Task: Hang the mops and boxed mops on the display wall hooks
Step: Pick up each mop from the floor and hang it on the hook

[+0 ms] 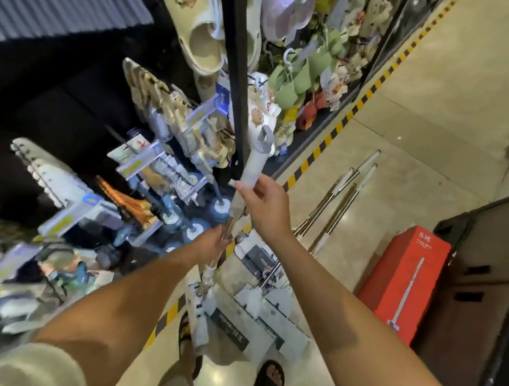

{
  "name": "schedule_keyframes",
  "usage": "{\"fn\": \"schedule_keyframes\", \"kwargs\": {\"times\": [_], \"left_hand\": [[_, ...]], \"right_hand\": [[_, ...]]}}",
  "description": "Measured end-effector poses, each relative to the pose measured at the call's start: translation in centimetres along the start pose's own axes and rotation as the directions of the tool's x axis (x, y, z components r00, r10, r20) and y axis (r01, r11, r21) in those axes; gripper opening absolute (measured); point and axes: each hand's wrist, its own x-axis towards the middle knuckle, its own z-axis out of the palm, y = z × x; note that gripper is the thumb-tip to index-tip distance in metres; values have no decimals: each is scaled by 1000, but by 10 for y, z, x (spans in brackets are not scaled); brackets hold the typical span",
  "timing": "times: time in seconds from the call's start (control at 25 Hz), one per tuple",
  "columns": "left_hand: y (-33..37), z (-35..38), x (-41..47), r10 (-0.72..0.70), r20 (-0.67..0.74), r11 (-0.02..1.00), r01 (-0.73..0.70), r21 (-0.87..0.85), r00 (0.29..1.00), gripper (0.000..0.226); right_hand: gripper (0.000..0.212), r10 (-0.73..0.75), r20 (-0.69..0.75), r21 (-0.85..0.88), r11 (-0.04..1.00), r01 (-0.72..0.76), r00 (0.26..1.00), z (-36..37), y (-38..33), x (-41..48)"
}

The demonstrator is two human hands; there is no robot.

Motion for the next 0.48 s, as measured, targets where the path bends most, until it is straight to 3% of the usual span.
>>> {"fn": "schedule_keyframes", "kwargs": {"times": [0.28, 0.48], "left_hand": [[-20, 25, -53, -108, -78, 993, 103, -59, 991, 22], [-32, 44, -80, -118, -113, 992, 112, -57, 987, 34]], "right_hand": [[22, -57, 99, 15, 998, 56, 993, 22, 1, -53], [33, -68, 101, -2, 998, 68, 993, 30, 5, -95]]}}
